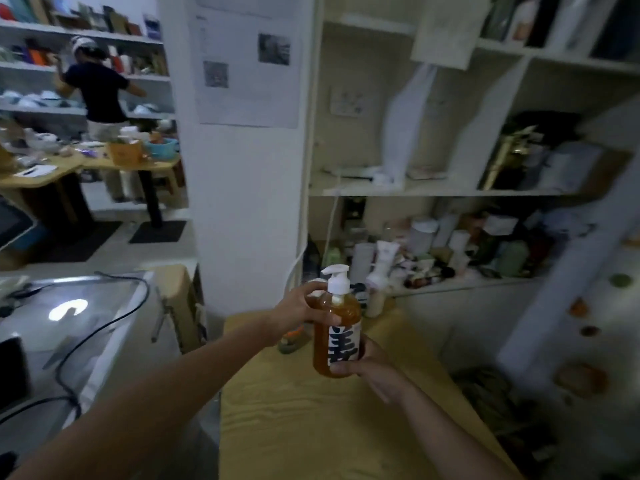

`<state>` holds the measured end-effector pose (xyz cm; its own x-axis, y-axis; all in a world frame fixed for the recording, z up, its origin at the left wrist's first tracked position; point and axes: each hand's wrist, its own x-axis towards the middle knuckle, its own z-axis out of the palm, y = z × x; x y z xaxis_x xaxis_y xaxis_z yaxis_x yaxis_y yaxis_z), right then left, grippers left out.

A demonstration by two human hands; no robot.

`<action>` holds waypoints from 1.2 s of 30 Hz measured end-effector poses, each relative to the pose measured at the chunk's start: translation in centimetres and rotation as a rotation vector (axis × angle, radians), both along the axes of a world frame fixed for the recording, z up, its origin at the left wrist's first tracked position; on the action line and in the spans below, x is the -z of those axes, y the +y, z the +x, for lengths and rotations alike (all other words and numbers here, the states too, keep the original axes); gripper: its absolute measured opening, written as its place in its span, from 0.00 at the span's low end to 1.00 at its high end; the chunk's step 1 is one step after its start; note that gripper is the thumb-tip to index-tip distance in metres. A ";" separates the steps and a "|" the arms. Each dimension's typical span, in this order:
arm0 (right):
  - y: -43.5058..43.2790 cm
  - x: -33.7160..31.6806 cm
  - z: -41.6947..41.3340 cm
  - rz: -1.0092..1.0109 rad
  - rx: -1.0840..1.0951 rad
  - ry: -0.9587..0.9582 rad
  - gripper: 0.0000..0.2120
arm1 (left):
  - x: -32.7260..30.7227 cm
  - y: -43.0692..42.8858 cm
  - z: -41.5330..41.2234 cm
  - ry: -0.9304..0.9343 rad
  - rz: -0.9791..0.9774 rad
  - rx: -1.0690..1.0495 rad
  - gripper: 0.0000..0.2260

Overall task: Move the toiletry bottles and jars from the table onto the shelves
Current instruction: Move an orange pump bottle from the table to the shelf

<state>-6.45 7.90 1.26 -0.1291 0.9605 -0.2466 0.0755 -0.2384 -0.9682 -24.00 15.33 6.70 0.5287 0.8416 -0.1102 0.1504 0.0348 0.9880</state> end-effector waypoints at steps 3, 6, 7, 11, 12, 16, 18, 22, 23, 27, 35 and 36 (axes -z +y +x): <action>-5.2 -2.0 4.8 0.039 0.144 -0.024 0.35 | -1.7 -2.7 5.8 -0.023 0.017 0.117 0.28; -11.3 -3.3 10.0 0.071 0.310 -0.080 0.38 | -3.2 -6.7 12.6 -0.033 0.077 0.259 0.32; -13.1 -3.6 11.5 0.082 0.368 -0.089 0.36 | -3.7 -8.0 14.6 -0.035 0.095 0.307 0.32; -25.0 -5.5 18.6 0.160 0.646 -0.055 0.30 | -5.6 -17.5 24.8 -0.067 0.149 0.549 0.24; -28.6 -6.1 20.2 0.172 0.697 -0.061 0.31 | -5.8 -20.4 27.4 -0.087 0.145 0.600 0.26; -42.5 -7.1 26.6 0.184 0.848 -0.159 0.19 | -6.6 -32.6 37.6 -0.151 0.084 0.778 0.29; -49.1 -7.5 29.3 0.190 1.026 -0.145 0.19 | -6.9 -38.8 42.2 -0.184 0.079 0.864 0.23; -61.3 -8.0 33.4 0.148 1.264 -0.228 0.25 | -7.5 -50.7 49.7 -0.209 0.053 1.092 0.11; -64.2 -8.1 34.1 0.145 1.318 -0.228 0.24 | -7.8 -53.6 51.1 -0.212 0.043 1.157 0.12; -74.3 -8.3 35.5 0.164 1.500 -0.248 0.23 | -8.4 -63.8 55.8 -0.224 0.022 1.407 0.16; -90.6 -7.8 37.3 0.164 1.731 -0.330 0.28 | -7.3 -81.4 63.3 -0.229 -0.022 1.697 0.20; -92.5 -7.5 37.7 0.155 1.758 -0.331 0.28 | -6.8 -83.4 64.4 -0.231 -0.039 1.718 0.20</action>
<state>31.29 -84.63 8.76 0.9954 -0.0817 0.0491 0.0354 -0.1624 -0.9861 40.37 -68.12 13.54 0.7516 -0.6540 0.0856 -0.0943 0.0219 0.9953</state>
